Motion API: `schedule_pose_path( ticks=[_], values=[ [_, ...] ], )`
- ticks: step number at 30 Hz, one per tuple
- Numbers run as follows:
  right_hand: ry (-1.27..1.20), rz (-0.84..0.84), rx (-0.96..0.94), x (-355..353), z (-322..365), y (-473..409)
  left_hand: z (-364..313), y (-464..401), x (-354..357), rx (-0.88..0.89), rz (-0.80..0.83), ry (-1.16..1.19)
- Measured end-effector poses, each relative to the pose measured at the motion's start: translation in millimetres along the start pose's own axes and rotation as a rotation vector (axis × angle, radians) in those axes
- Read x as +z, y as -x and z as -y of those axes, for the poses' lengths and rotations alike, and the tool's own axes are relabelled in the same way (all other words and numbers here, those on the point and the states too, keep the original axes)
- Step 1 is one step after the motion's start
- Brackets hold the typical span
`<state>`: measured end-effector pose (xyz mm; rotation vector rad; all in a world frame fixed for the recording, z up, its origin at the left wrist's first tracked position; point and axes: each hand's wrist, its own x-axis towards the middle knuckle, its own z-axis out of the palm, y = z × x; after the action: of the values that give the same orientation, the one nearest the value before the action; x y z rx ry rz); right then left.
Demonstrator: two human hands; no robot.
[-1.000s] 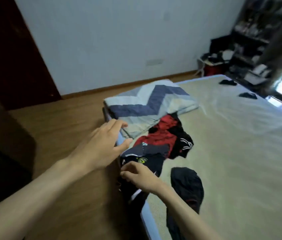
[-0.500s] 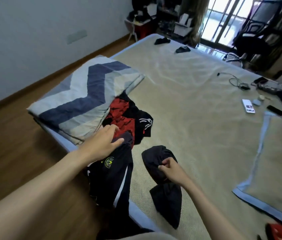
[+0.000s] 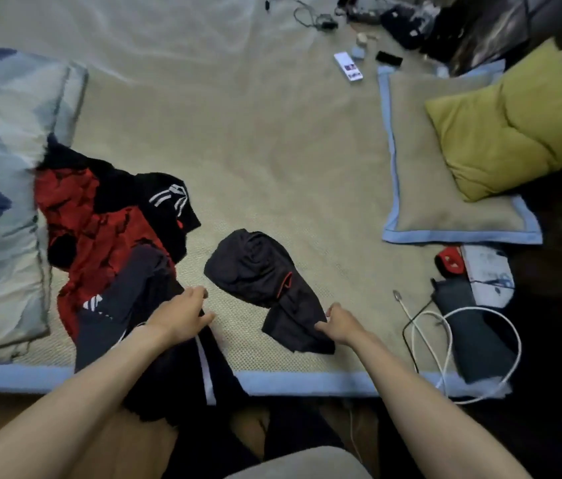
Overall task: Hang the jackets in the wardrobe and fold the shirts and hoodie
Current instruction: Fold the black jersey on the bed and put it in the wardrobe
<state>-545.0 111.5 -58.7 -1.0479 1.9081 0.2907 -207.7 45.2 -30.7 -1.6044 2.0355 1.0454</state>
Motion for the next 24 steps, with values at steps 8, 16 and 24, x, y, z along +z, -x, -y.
schedule_pose_path(
  ticks=[8, 16, 24],
  values=[
    [-0.042, -0.028, -0.035, 67.0, -26.4, -51.9, -101.2, -112.6, 89.2, 0.087, -0.064, -0.060],
    [-0.182, 0.076, -0.077, 65.8, -30.0, -86.2, -128.7, -187.9, 114.4, -0.091, -0.201, -0.054],
    [-0.793, 0.124, -0.321, -52.4, 27.5, -58.2, -176.7, -106.7, -49.9, 0.037, -0.156, 0.742]
  ],
)
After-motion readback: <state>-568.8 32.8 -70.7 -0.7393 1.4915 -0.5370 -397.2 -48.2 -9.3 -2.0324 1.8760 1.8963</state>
